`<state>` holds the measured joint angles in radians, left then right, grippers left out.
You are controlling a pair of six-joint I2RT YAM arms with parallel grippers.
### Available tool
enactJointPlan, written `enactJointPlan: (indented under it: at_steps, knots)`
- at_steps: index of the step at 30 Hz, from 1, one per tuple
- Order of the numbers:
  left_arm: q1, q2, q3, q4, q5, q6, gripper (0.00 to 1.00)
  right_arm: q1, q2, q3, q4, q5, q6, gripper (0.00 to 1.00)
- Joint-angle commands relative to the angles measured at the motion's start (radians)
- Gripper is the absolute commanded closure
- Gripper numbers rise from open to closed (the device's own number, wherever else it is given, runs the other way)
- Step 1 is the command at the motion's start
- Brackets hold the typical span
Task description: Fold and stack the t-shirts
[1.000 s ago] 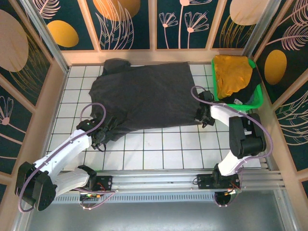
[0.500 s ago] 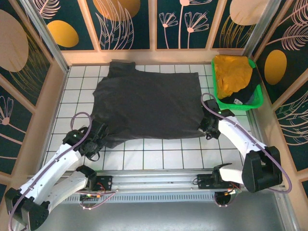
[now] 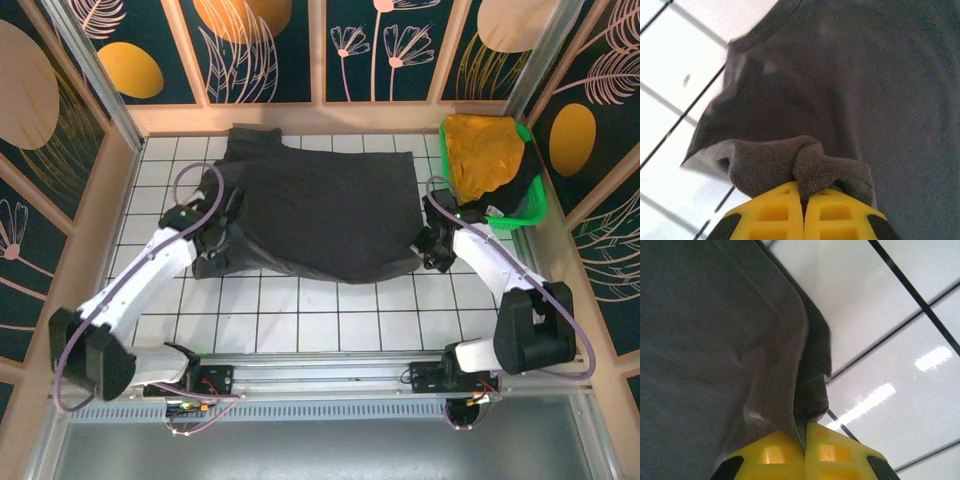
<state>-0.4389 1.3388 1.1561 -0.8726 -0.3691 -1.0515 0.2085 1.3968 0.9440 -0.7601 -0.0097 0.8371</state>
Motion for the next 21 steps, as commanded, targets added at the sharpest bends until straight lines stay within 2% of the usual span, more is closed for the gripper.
enactJointPlan:
  at_steps: [1,11,21]
  knots:
    - [0.047,0.096,0.075,0.113,-0.044,0.17,1.0,-0.029,0.06,0.081,0.054,-0.028,0.042,1.0]
    - [0.115,0.332,0.289,0.213,-0.116,0.378,1.0,-0.067,0.287,0.311,0.084,-0.035,0.039,1.0]
    - [0.144,0.454,0.373,0.247,-0.168,0.446,1.0,-0.091,0.368,0.364,0.099,-0.016,0.074,1.0]
